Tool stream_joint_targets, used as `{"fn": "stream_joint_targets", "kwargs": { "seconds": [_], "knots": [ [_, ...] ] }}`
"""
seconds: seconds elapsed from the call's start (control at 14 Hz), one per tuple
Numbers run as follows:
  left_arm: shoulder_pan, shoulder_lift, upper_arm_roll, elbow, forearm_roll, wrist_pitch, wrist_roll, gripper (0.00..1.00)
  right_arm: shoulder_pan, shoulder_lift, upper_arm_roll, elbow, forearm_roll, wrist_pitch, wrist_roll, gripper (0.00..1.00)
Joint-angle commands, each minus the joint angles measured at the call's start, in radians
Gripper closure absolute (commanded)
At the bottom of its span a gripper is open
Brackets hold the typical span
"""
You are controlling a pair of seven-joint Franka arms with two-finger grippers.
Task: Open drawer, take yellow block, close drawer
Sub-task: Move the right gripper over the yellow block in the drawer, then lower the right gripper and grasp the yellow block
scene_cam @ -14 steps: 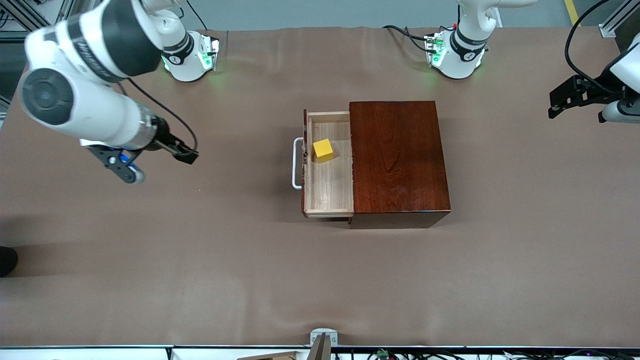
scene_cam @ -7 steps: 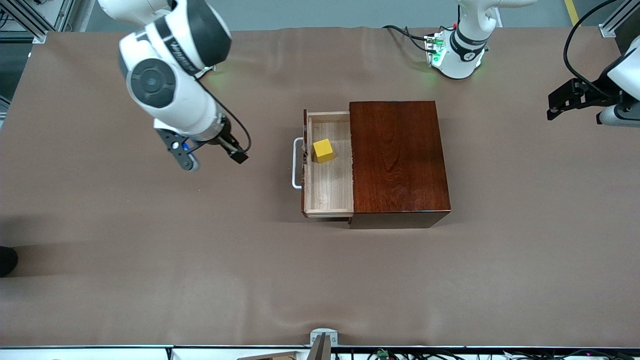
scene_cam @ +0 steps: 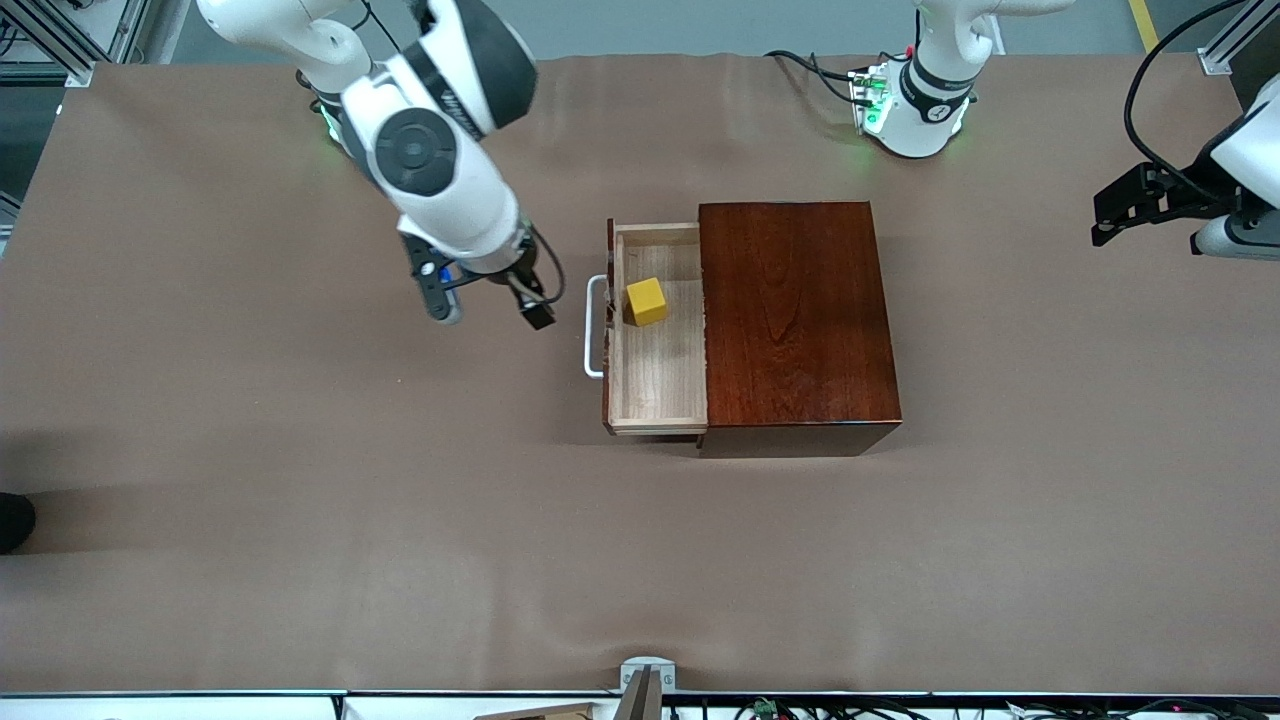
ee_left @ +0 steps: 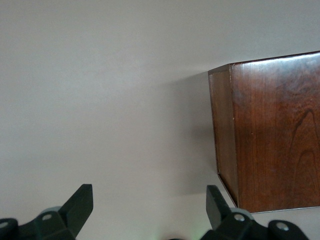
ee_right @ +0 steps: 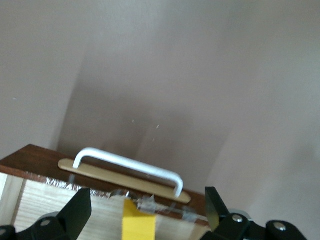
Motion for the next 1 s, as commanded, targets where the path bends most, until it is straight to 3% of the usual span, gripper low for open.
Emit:
{"fn": "stream_joint_targets", "kwargs": {
  "seconds": [0.0,0.43,0.93],
  "knots": [
    [0.006,-0.004,-0.009,0.013,-0.023,0.003,-0.009,0.0,0.086,0.053,-0.011,0.004,0.013,0.097,0.162,0.0],
    [0.006,-0.013,-0.021,0.008,-0.022,0.004,-0.001,0.0,0.165,0.12,-0.011,0.007,0.01,0.25,0.398,0.0],
    [0.012,-0.018,-0.023,0.008,-0.012,0.007,-0.001,0.0,0.191,0.206,-0.012,0.006,-0.022,0.323,0.408,0.0]
  ]
}}
